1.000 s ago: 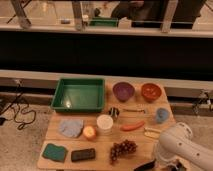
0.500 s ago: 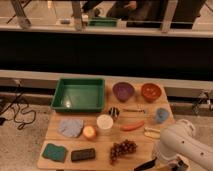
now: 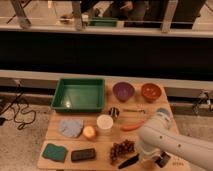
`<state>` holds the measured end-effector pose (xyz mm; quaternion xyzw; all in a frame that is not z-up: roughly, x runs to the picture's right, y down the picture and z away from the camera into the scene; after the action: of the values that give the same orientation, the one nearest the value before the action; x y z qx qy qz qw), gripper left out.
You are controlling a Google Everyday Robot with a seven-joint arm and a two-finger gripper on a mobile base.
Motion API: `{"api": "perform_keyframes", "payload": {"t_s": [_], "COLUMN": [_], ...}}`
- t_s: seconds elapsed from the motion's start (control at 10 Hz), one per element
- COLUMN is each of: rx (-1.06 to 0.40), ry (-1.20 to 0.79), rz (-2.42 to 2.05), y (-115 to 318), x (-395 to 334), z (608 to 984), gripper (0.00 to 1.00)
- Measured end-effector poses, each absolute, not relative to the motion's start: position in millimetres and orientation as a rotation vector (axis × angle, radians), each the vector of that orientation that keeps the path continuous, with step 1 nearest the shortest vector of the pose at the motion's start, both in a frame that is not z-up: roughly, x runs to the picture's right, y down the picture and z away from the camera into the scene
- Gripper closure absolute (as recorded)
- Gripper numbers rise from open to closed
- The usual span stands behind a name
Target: Place brush in purple bowl
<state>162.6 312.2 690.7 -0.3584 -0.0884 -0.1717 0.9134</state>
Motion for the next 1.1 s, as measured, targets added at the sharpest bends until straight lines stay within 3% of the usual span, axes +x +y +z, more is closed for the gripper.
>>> {"api": "perform_keyframes", "payload": {"t_s": [1.1], "rx": [-0.732], "ry": [-0.142], "rz": [-0.372], "y": [261.2], "x": [178.5], "z": [696.9], "gripper": [1.0]}}
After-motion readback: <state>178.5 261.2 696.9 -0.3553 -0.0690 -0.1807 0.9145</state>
